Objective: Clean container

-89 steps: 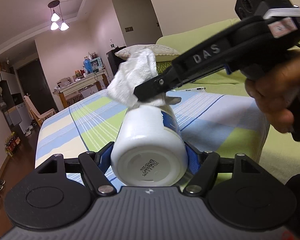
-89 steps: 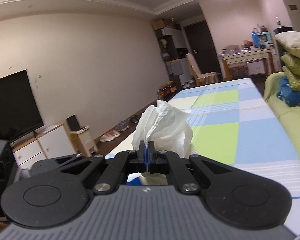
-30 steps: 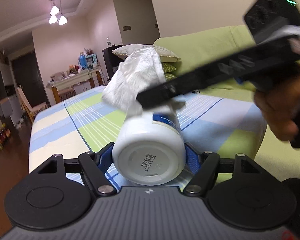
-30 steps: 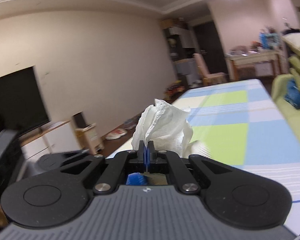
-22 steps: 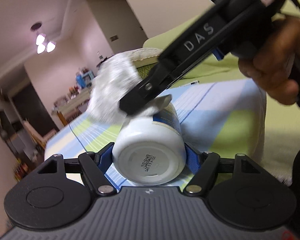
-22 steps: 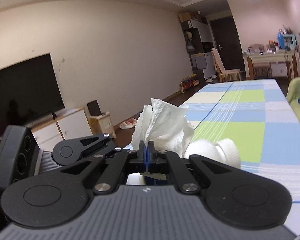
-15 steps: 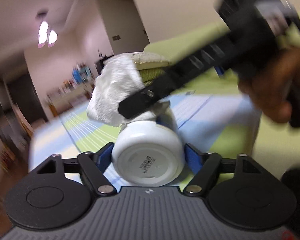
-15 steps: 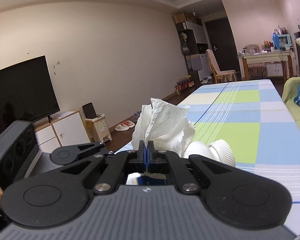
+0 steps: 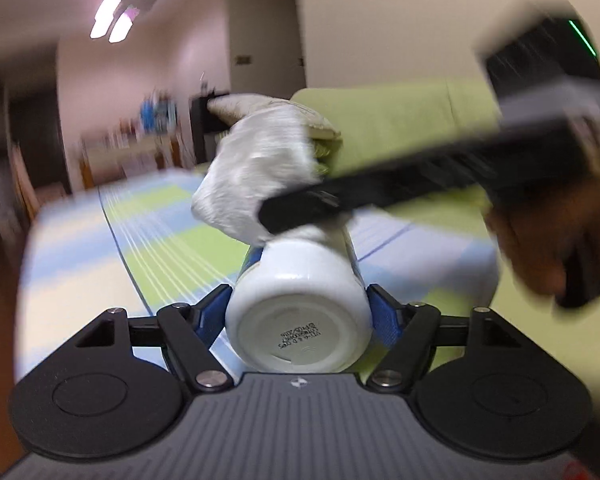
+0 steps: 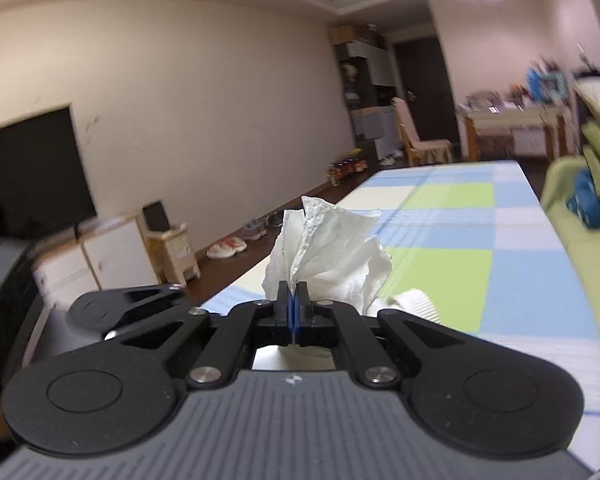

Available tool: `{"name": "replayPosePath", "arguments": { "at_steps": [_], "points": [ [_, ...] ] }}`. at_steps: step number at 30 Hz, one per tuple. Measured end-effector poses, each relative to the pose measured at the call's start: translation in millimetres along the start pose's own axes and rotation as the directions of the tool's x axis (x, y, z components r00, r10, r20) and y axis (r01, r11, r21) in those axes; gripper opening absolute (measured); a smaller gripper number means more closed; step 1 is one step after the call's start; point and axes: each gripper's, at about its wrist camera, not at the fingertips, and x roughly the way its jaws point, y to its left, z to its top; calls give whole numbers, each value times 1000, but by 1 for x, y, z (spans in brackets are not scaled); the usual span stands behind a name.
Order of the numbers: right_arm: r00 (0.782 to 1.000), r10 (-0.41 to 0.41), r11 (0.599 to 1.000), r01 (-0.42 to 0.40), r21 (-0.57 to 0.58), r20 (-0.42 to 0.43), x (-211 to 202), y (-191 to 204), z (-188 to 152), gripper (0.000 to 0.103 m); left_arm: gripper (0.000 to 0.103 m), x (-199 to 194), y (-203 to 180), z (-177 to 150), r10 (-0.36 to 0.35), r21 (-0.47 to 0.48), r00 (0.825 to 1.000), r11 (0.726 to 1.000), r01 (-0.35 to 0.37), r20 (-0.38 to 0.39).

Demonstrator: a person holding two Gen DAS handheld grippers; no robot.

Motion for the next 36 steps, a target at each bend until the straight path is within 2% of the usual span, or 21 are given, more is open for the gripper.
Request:
{"name": "replayPosePath", "arguments": {
  "at_steps": [2,4,5,7,11,13,16,18,19,22,24,25,26,28,32,36],
  "points": [
    [1000,25,1000,-25,-13,-3,-6,7,-4,0,72,4,-25,2,86,188,996,979,-84,-1],
    [997,78,997,-78,-24,-17,-8,18,-9,0,72,6,-36,0,110,257,994,960,-108,7],
    [995,93,995,-93,-41,-24,-9,24,-10,0,72,7,-37,0,110,261,994,959,-109,9],
    [997,67,994,-69,-87,-26,-9,27,-9,0,72,10,-33,-1,103,239,995,966,-102,10],
    [1000,17,1000,-17,14,2,-1,-6,-1,0,72,14,-26,0,90,195,996,977,-91,13],
    [1000,23,999,-23,29,1,0,-10,0,0,72,10,-24,0,85,173,996,981,-86,15],
    [1000,3,1000,-3,-3,7,-2,-5,-2,0,73,4,-12,3,36,53,999,998,-37,24],
    [1000,1,1000,-1,-3,13,-3,-4,-3,0,75,-4,3,3,-15,-103,999,995,19,46],
    [1000,3,1000,-3,2,15,-4,-4,-4,0,78,-4,12,2,-37,-178,998,983,47,56],
    [1000,-3,1000,3,-4,19,-7,-4,-5,0,79,-1,29,-5,-94,-331,994,938,107,55],
    [1000,-8,1000,8,-7,21,-9,-3,-6,0,77,1,39,-9,-128,-403,990,905,140,56],
    [1000,-12,1000,12,-12,19,-10,-1,-6,0,73,2,44,-11,-143,-429,988,890,154,59],
    [1000,-16,1000,16,-17,18,-11,2,-6,0,73,2,44,-11,-149,-431,987,888,160,61],
    [1000,-24,999,24,-28,15,-14,7,-6,0,73,-1,47,-11,-130,-373,991,917,137,44],
    [997,72,993,-74,-92,-18,-19,31,-12,0,72,-1,33,-5,-66,-201,998,977,66,9],
    [1000,18,999,-18,-51,-3,-17,12,-5,0,72,3,2,1,-11,-57,1000,998,11,1]
  ]
}}
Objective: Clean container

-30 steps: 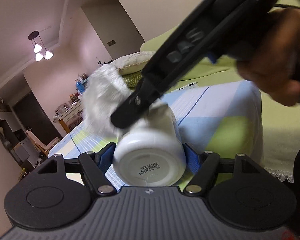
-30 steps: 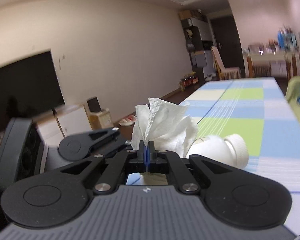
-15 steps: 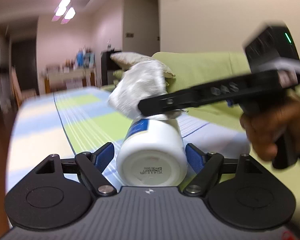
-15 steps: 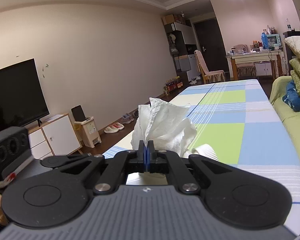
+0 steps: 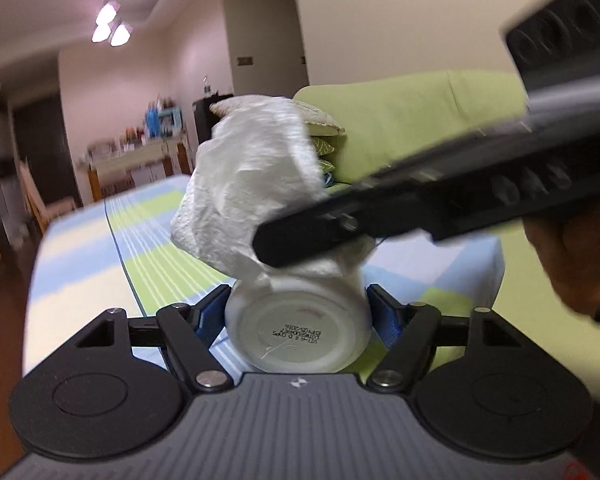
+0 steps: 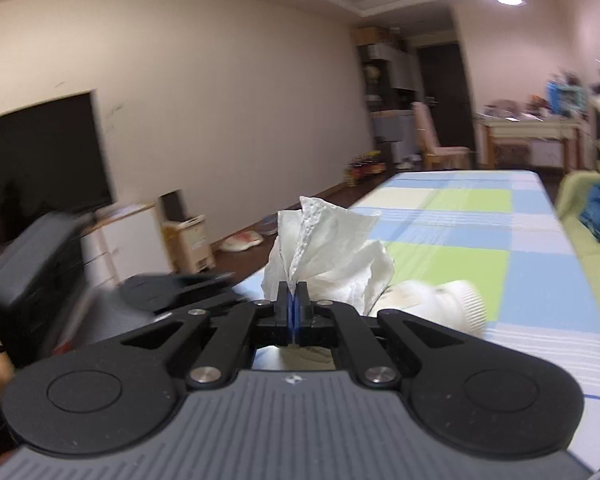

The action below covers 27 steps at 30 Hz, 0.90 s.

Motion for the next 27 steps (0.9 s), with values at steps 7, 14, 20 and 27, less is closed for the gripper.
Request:
{"name": "replayPosePath", "arguments": {
  "at_steps": [7,14,20,27],
  "points": [
    [999,-45,998,44,41,8,4,-17,4,0,73,5,-29,5,51,97,999,994,-51,-1],
    [999,-44,998,43,43,15,4,-15,1,0,73,-8,-8,6,-36,-150,999,988,41,35],
    [999,-49,998,48,38,19,5,-14,-1,0,73,-8,27,-7,-121,-375,990,917,138,70],
    [998,61,998,-62,-25,-18,-5,16,-8,0,72,-2,15,-3,-71,-217,996,973,81,55]
  ]
}}
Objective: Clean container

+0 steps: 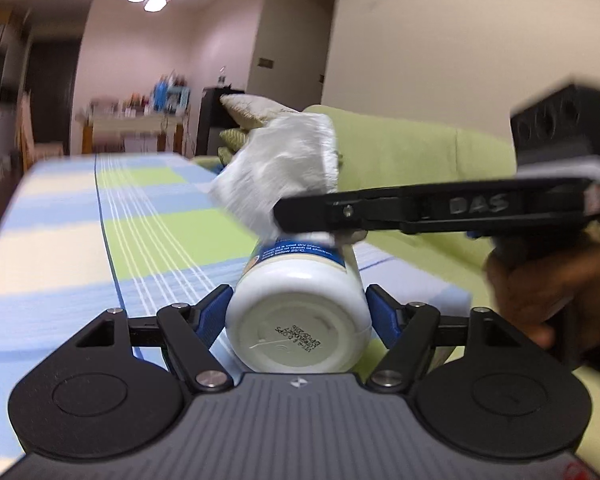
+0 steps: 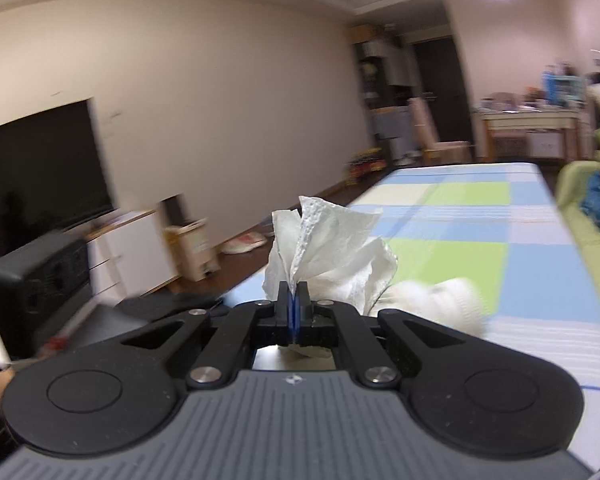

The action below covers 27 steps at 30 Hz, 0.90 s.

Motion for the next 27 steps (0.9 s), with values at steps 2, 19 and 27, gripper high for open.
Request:
{"name": "replayPosePath", "arguments": {
  "at_steps": [2,19,27],
  "points": [
    [1000,-1,999,1,-47,-8,-2,7,0,0,72,7,-19,3,59,166,998,984,-58,0],
    [992,-117,992,114,53,51,-2,-31,1,0,75,9,-5,-3,32,14,999,999,-32,-2],
    [999,-24,999,23,33,35,-9,-3,-4,0,73,6,-9,-7,70,159,997,985,-71,12]
  ]
}}
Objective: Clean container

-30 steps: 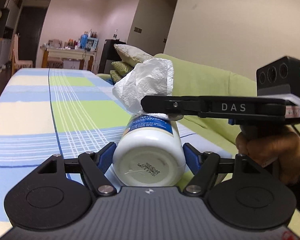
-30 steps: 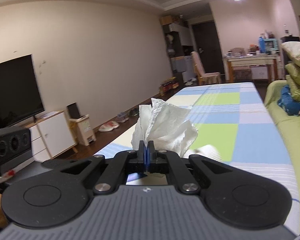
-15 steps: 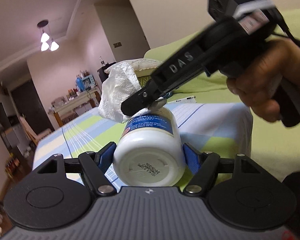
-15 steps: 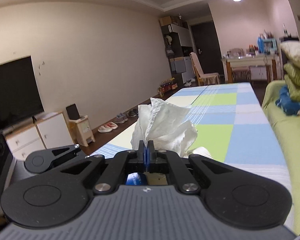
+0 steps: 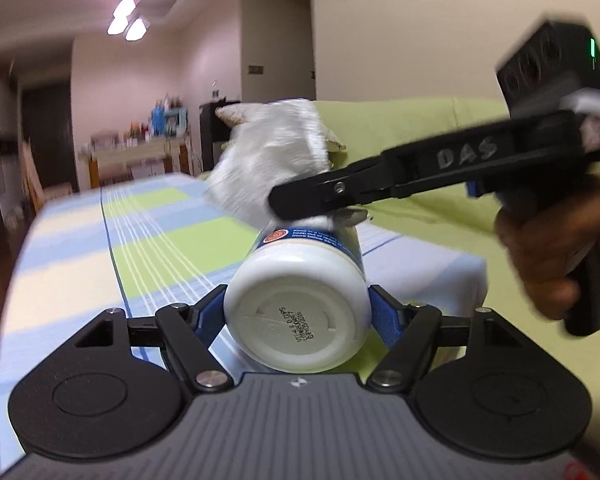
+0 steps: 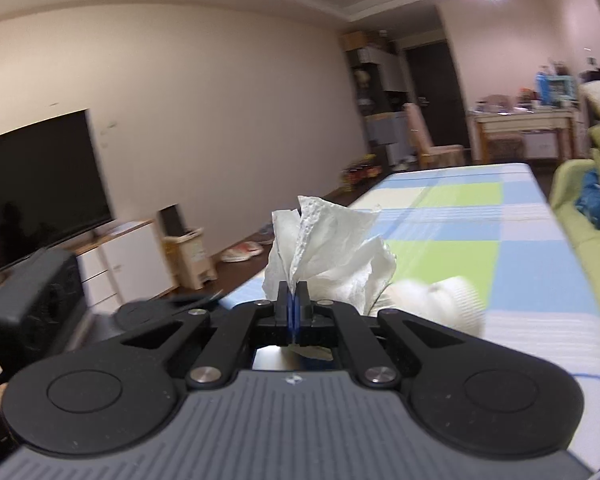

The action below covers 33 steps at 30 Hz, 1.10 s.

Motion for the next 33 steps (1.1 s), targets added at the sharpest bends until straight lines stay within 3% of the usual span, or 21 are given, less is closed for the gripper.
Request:
{"name": "replayPosePath", "arguments": {
  "at_steps": [3,5,9,11,14,17,21,25,28,30,33],
  "points": [
    [1000,-6,1000,6,-11,4,-4,1,-1,0,73,2,-20,-3,71,176,997,982,-73,18],
    [998,-64,998,63,11,24,-4,-11,1,0,73,1,-32,-6,100,244,994,964,-105,34],
    [996,-87,994,84,68,35,-4,-30,3,0,73,-3,-35,-9,105,232,994,966,-111,35],
    [995,-90,995,88,51,38,-3,-28,2,0,73,-2,-29,-8,94,170,995,980,-98,31],
    [994,-97,994,95,45,45,-2,-27,1,0,74,-5,-10,-8,35,-17,999,999,-34,39],
    [994,-95,995,93,44,46,-3,-28,-1,0,74,-10,11,-12,-29,-190,998,981,38,53],
    [993,-107,994,105,43,45,-3,-23,-1,0,73,-10,26,-15,-75,-306,995,948,90,63],
    [998,-48,998,47,44,33,-6,-11,-5,0,73,-15,23,-16,-53,-225,997,972,65,59],
    [1000,5,1000,-5,-1,11,-7,6,-7,0,73,-15,9,-15,-17,-106,998,994,23,57],
    [1000,-2,1000,2,-22,3,-6,7,-5,0,73,-10,-6,-15,32,11,997,999,-32,63],
    [997,-69,998,69,14,24,-7,-12,-1,0,73,-4,-27,-17,91,173,992,979,-105,87]
  ]
}}
